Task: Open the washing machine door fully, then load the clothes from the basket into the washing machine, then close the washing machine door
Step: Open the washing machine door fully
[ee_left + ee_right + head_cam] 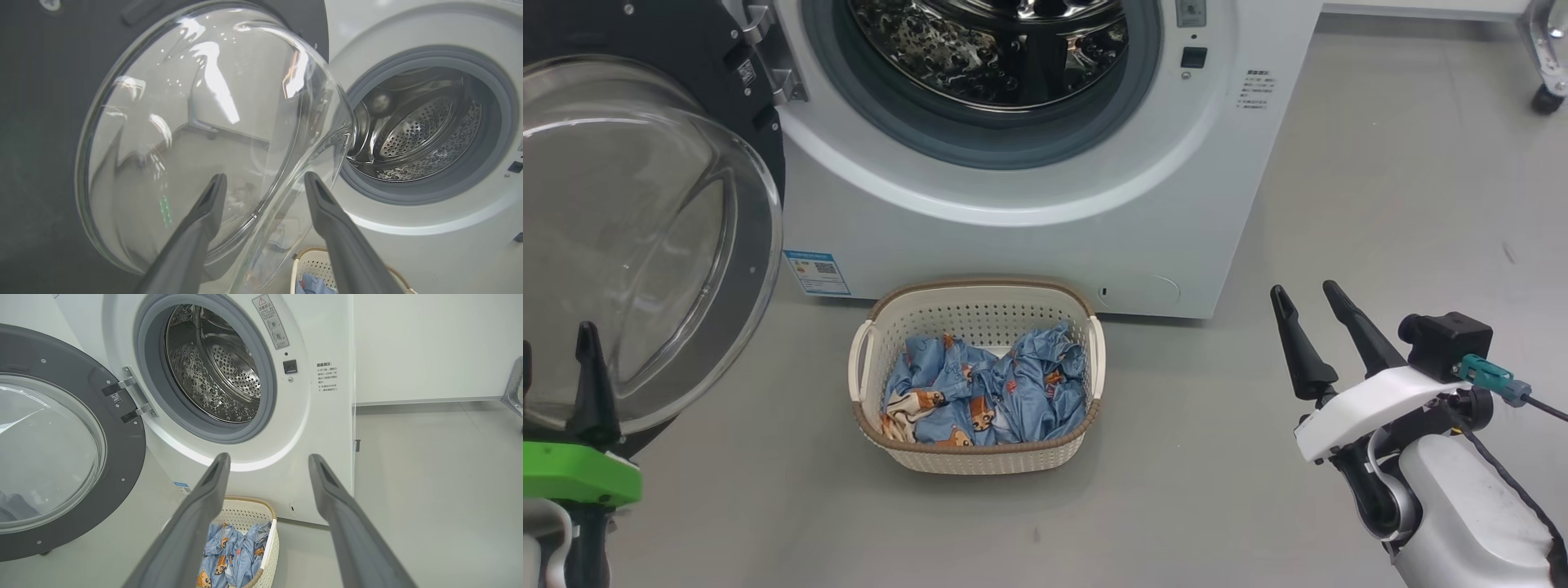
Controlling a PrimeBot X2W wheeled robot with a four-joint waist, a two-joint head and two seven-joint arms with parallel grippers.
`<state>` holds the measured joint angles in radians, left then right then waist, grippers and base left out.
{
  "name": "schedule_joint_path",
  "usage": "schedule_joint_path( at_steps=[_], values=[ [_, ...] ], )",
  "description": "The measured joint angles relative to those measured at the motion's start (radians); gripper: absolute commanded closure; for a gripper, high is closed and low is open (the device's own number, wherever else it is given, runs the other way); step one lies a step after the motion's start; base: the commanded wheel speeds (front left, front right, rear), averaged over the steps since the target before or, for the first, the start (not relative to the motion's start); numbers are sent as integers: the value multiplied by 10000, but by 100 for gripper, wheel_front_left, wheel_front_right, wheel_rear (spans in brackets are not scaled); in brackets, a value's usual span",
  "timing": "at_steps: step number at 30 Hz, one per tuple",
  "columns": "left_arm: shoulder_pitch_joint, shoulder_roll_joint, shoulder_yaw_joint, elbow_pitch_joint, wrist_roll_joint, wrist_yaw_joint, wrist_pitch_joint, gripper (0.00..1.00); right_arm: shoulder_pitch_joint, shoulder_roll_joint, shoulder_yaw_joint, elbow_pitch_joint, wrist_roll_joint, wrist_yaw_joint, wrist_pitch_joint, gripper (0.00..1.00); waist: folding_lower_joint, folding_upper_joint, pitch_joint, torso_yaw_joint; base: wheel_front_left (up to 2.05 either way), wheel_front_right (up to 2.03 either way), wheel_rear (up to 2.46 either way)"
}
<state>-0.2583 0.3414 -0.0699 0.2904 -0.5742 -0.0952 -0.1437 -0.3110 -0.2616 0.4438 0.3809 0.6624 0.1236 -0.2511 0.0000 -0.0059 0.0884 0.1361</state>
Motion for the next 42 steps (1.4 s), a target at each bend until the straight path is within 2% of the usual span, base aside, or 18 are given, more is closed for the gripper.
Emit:
schedule_joint_path(
  at_steps=[28,42],
  values=[
    [1166,-819,-270,-1020,268,288,-771,0,-4,-474,-15,-73,0,0,0,0,0,0,-224,-2049,0,0,0],
    [1456,-1223,-357,-1296,324,378,-955,0,-1,-623,-194,-169,0,0,0,0,0,0,-229,-2424,0,0,0]
  ],
)
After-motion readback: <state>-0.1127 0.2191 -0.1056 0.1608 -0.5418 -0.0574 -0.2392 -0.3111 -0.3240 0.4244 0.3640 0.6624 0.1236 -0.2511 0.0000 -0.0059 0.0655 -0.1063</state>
